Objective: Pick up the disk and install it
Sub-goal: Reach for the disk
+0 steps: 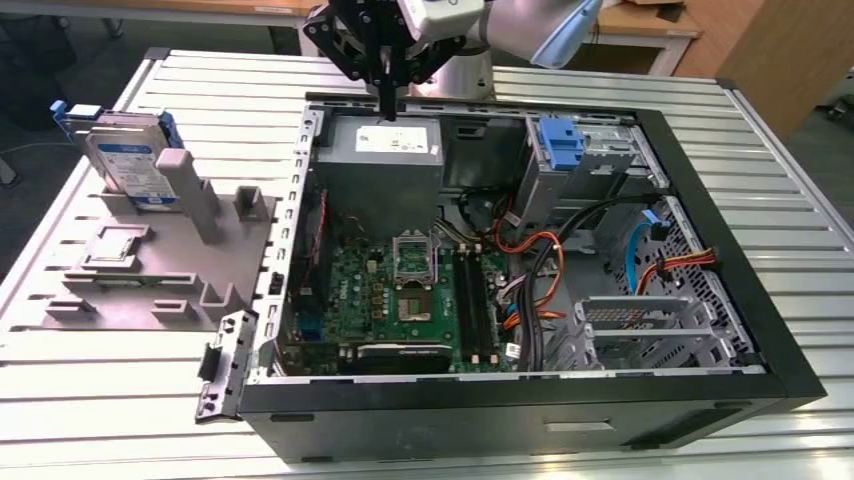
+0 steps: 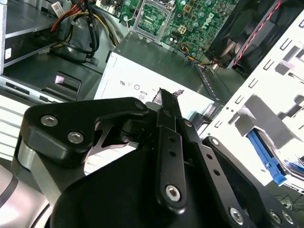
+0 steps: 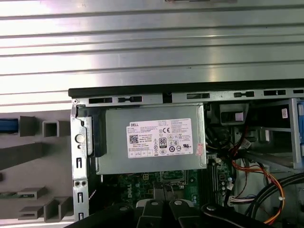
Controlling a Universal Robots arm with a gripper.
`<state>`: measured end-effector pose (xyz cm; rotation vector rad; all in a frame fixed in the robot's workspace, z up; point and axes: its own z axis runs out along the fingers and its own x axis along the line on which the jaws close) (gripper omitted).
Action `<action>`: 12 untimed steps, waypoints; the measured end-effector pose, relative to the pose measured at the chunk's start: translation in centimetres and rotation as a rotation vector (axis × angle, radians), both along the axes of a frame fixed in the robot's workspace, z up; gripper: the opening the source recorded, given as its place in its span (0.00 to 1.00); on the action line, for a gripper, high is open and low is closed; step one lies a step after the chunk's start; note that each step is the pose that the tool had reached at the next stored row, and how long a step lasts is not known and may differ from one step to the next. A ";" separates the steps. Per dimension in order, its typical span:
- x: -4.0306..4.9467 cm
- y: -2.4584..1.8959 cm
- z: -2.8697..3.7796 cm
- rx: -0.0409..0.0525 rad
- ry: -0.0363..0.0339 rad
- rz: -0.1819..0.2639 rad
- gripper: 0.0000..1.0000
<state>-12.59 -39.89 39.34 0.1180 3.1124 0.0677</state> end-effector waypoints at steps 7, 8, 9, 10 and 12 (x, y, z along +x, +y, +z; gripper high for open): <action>-0.21 0.00 0.00 0.0000 0.0001 0.000 0.10; -0.21 0.00 0.00 -0.0001 0.0001 0.000 0.10; -0.27 0.00 0.00 -0.0001 0.0001 0.000 0.10; -0.33 0.00 -0.01 0.0000 0.0000 0.000 0.10; -0.43 0.00 -0.01 0.0000 0.0000 0.000 0.10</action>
